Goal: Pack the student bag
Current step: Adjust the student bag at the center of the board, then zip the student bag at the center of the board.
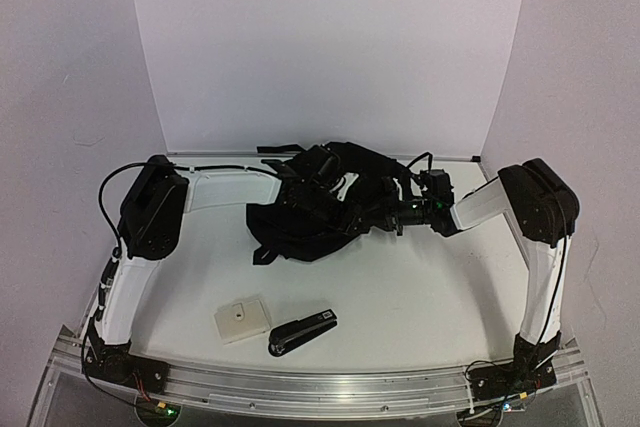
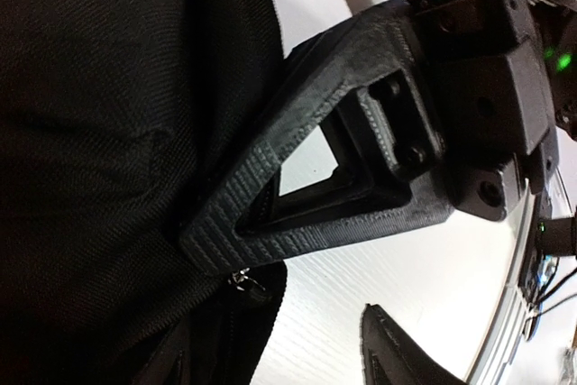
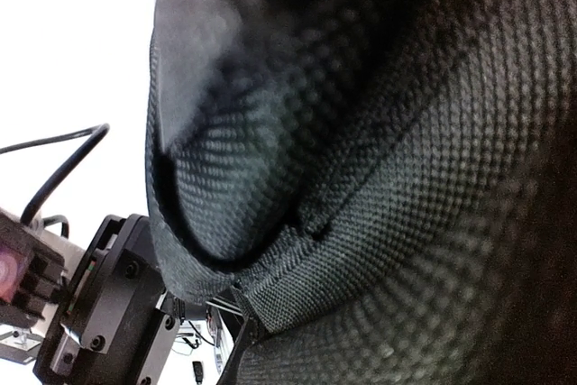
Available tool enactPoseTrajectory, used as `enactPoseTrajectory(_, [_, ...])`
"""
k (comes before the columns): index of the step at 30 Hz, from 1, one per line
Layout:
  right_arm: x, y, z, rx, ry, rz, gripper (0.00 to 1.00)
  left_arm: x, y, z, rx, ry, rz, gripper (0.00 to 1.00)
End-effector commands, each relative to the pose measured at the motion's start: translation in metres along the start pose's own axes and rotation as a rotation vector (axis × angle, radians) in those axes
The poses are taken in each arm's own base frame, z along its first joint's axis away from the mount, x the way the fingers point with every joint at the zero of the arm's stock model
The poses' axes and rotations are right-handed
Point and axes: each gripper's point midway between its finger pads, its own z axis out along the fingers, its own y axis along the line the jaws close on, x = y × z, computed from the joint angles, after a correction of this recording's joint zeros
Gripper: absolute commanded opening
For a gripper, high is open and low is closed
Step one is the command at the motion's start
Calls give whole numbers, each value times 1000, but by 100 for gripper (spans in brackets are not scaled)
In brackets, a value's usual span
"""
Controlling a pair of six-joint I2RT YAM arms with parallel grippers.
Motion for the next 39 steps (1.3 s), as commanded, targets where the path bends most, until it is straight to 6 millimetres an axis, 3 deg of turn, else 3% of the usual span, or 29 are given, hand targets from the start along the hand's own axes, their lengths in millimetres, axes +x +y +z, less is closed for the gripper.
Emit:
enactPoseTrajectory(1, [8, 17, 5, -84, 50, -36, 0, -33, -18, -7, 131, -96, 78, 58])
enactPoseTrajectory(5, [8, 15, 6, -80, 47, -35, 0, -32, -53, -17, 234, -110, 148, 51])
enactPoseTrajectory(10, [7, 11, 7, -74, 44, -27, 0, -38, -84, -39, 323, -159, 201, 50])
enactPoseTrajectory(16, [7, 10, 8, -73, 43, -29, 0, -42, -104, -58, 361, -180, 229, 49])
enactPoseTrajectory(23, [7, 10, 8, -72, 43, -29, 0, -40, -71, -70, 141, -178, 212, 46])
enactPoseTrajectory(30, [8, 13, 7, -78, 46, -30, 0, -32, -34, -53, 49, -119, 158, 44])
enactPoseTrajectory(39, [8, 15, 6, -83, 48, -22, 0, -22, -16, -25, 59, -67, 125, 45])
